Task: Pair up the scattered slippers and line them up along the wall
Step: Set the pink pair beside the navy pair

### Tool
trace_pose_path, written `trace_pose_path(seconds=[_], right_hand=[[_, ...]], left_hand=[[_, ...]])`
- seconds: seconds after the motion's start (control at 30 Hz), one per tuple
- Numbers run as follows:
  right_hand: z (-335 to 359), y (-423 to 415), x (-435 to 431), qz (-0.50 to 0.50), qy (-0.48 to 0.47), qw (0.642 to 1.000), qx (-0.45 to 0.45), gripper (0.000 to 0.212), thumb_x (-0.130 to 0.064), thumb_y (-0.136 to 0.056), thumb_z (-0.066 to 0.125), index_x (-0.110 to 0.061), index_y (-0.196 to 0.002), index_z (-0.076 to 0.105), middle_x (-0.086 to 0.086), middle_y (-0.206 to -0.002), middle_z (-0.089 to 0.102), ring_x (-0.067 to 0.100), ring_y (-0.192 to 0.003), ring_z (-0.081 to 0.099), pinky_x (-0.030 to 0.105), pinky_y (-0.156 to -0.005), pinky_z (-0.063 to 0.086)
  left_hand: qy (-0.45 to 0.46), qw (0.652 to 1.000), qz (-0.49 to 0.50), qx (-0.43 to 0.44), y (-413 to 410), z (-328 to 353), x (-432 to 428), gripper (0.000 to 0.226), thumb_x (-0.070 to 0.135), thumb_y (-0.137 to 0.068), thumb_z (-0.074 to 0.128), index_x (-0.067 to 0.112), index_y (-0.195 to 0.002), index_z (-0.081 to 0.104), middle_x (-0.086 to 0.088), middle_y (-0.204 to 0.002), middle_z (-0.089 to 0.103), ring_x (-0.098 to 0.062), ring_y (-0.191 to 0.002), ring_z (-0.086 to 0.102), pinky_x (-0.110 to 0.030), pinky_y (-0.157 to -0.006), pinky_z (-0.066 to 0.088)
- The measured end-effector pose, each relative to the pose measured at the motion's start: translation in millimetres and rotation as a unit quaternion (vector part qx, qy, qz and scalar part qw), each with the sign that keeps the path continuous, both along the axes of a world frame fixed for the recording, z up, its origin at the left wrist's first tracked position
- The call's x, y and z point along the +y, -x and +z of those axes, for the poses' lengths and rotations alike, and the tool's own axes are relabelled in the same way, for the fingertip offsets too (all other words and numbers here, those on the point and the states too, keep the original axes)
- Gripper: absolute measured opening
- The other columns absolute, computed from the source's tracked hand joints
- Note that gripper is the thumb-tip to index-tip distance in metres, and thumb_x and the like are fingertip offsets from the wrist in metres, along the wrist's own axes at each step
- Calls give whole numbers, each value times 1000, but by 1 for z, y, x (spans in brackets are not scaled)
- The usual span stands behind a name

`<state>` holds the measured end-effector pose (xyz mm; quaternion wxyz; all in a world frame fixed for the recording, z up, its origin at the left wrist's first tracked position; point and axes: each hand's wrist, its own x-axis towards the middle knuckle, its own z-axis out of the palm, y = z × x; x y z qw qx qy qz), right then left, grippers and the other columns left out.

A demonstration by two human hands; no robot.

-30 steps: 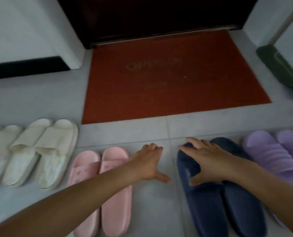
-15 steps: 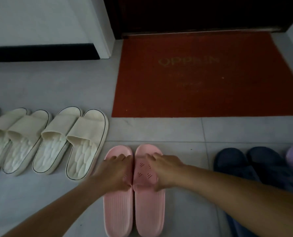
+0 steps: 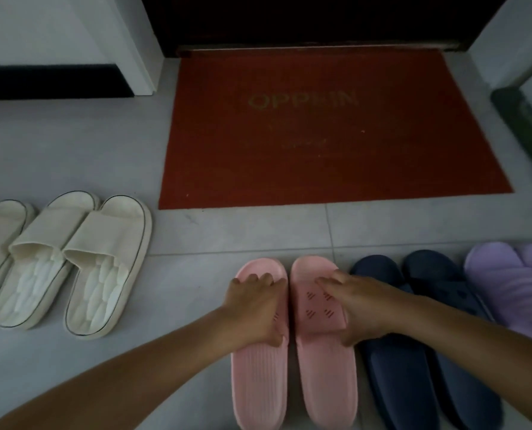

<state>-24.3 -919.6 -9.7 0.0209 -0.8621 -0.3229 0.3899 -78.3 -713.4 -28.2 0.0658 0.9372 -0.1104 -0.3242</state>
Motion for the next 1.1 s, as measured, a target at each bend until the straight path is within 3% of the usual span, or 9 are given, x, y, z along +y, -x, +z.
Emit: trace_pose_path(seconds=[0.7,0.8,0.87,0.97,1.1], right_hand=[[-8,3,-2,-11,-3,1000,3,102,-44,-62,76,-28,-143,15,0,-135,34,21,-106,50,40,-84,51],[-4,-1,-17,-16,-18,1000,3,109,-58,-57,75,-34,-143,11,-2,-140,28,19,-114,43,36,-87,47],[1,-10,-38,17,25,998,-53,120,-72,-49,70,-33,-144,8,1,-141,25,22,-123,35,35,-93,39],[9,-24,-81,9,116,990,-73,133,-75,-45,69,-33,-147,-6,4,-156,1,28,-142,9,44,-113,18],[13,-31,-137,-32,217,974,-52,145,-67,-44,76,-29,-146,-20,10,-158,-8,29,-145,3,43,-114,16]], left_hand=[[-16,999,23,-20,-1,-5,-13,89,75,-55,61,27,-125,36,2,-120,51,-26,-110,50,-44,-85,38],[-8,998,47,-30,0,-7,-20,102,81,-50,57,27,-132,28,-1,-131,43,-28,-118,44,-50,-91,38],[0,999,39,-36,0,-7,-26,115,80,-49,60,29,-141,13,-3,-142,32,-30,-129,34,-56,-100,32],[52,997,2,-62,-4,-3,-47,118,82,-52,59,29,-143,7,0,-151,19,-28,-139,20,-57,-111,16],[122,989,-60,-53,-22,-1,-107,119,81,-58,58,22,-148,6,-6,-155,16,-29,-142,14,-52,-115,11]])
